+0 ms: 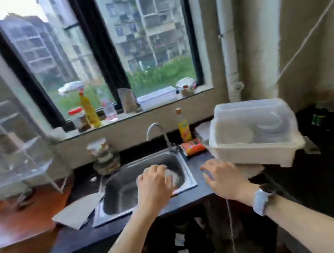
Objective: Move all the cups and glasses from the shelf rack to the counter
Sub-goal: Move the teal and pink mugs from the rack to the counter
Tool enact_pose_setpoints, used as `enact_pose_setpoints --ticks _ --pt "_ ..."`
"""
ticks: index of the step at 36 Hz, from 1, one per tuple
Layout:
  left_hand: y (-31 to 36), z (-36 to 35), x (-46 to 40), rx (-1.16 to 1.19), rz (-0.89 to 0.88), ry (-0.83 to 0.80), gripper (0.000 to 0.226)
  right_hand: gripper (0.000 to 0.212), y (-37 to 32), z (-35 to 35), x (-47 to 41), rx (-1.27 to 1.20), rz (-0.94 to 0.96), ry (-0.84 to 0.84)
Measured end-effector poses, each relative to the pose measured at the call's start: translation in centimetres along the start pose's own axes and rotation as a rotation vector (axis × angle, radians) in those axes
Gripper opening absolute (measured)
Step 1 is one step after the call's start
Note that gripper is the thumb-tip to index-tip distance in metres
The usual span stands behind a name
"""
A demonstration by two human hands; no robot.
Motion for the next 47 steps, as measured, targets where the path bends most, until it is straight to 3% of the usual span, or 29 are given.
enact_pose_setpoints --ticks 6,11,20,28,36,47 --pt "-16.0 7.0 3.6 0.006 0.298 0.132 0.039 0.034 -14.9 -4.8 -7.3 -0.079 0.285 -0.049" --pt "-25.5 11.0 5.3 -0.031 0.482 0.221 0.037 0.033 -24.5 -8.2 -12.4 -0.147 0.432 -0.104" --pt "-39.6 16.5 1.1 -0.050 0.611 0.358 0.029 0.033 -37.8 -13.3 -24.6 -0.265 0.593 -0.134" --pt "-52.0 19.9 -5.8 0.049 0.693 0.458 0.030 0.032 -47.8 -18.2 -36.5 -0.412 0.640 -0.138" --pt "-62.9 18.2 -7.7 0.183 0.739 0.479 0.024 0.037 -56.2 -25.0 -43.2 -0.551 0.640 -0.205" --pt "-79.1 15.5 -14.5 0.362 0.650 0.509 0.026 0.051 -67.3 -33.1 -52.3 -0.649 0.464 -0.253"
Point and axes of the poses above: each hand's wrist, its own x-axis away from the middle knuckle, its own z-axis out of the back of the hand, y = z × x, the point moved 1 cm from there along -x, towards the middle knuckle
